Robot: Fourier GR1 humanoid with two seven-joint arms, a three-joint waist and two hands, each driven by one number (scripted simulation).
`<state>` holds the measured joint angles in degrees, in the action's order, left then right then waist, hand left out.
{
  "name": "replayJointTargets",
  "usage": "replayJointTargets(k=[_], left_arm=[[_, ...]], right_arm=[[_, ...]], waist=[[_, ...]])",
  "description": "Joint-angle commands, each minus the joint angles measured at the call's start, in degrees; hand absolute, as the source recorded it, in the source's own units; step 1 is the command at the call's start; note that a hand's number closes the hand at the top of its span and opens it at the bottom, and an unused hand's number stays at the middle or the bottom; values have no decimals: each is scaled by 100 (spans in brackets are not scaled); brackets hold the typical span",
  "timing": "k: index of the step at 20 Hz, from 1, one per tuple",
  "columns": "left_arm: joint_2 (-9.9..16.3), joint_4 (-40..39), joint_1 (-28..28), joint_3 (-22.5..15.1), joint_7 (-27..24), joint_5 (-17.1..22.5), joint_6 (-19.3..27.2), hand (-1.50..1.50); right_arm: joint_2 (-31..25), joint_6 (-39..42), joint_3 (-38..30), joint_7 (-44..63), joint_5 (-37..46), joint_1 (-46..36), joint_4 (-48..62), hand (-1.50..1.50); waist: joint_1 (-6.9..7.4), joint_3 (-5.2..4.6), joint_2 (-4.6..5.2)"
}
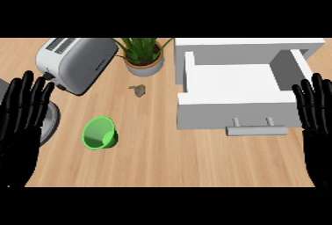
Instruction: Pick up the cup, place it into the drawer and close the drawer
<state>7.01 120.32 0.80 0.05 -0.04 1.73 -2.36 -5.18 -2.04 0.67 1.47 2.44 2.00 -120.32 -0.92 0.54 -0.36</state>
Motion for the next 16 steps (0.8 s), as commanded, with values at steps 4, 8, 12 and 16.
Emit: replayJointTargets(k=[4,8,12,16], left_arm=[[43,-584,-578,-115,-245,397,-529,-150],[-290,-388,145,-368,78,1348,-835,-150],[-215,-937,36,-50,-287,1603,-1121,-150],[-311,-925,-571,-72,330,1482,-695,-150]], right_arm=[[78,191,278,-4,-43,-7,-142,-150],[123,464,430,425,-593,-306,63,-150],[24,599,139,535,-949,-139,-266,-150],[-29,675,-203,422,-1100,-299,-5,-150]], waist=[[56,-54,38],[127,-57,34],[82,-55,32],[79,-53,33]])
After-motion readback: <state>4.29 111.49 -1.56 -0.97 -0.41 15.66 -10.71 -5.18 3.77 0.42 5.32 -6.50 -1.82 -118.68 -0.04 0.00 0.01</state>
